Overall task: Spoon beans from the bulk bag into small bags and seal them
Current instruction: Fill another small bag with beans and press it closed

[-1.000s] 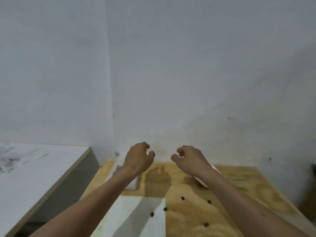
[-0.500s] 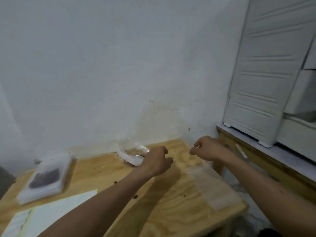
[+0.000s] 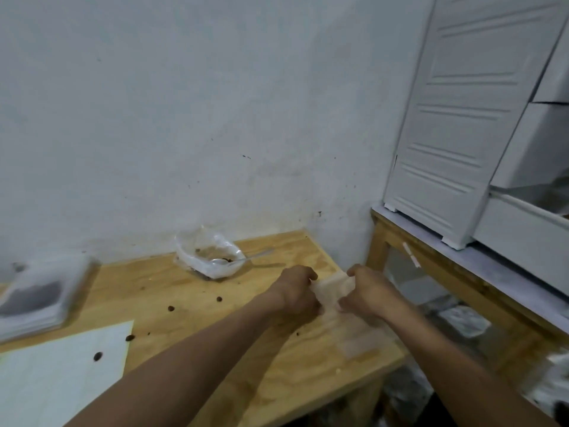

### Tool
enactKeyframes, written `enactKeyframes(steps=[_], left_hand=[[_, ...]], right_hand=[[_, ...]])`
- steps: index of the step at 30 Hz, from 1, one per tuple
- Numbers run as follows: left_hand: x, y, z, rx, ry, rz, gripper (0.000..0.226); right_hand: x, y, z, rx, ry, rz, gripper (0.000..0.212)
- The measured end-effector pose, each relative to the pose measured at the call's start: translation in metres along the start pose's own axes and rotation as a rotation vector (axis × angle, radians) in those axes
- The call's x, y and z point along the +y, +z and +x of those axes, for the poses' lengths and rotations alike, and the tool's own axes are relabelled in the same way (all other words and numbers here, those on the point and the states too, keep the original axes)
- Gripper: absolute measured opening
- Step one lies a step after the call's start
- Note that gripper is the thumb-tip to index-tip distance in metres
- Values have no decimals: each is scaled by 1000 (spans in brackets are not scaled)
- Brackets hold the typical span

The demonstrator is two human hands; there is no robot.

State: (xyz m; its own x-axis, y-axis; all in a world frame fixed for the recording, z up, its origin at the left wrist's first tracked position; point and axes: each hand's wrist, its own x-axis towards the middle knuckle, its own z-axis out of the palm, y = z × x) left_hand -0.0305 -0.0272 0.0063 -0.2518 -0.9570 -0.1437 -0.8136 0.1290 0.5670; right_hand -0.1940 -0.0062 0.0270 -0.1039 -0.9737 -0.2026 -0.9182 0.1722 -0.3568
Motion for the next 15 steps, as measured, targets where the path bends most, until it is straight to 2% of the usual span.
enactKeyframes(steps=[3, 7, 10, 13, 15], left_hand=[[-9, 3, -1, 60, -31, -211, 40], [-14, -13, -13, 203, -13, -517, 46], [-14, -38, -22, 333, 40, -570, 54], [-16, -69, -35, 480, 138, -530, 56], [-19, -90, -48, 583, 196, -486, 57]], right_hand=[[3, 0, 7, 92, -39, 126, 70], [-3, -4, 12, 152, -86, 281, 64], [-21, -5, 11, 305, -160, 376, 60], [-52, -18, 1, 506, -245, 520, 27], [-77, -30, -6, 526, -239, 589, 33]])
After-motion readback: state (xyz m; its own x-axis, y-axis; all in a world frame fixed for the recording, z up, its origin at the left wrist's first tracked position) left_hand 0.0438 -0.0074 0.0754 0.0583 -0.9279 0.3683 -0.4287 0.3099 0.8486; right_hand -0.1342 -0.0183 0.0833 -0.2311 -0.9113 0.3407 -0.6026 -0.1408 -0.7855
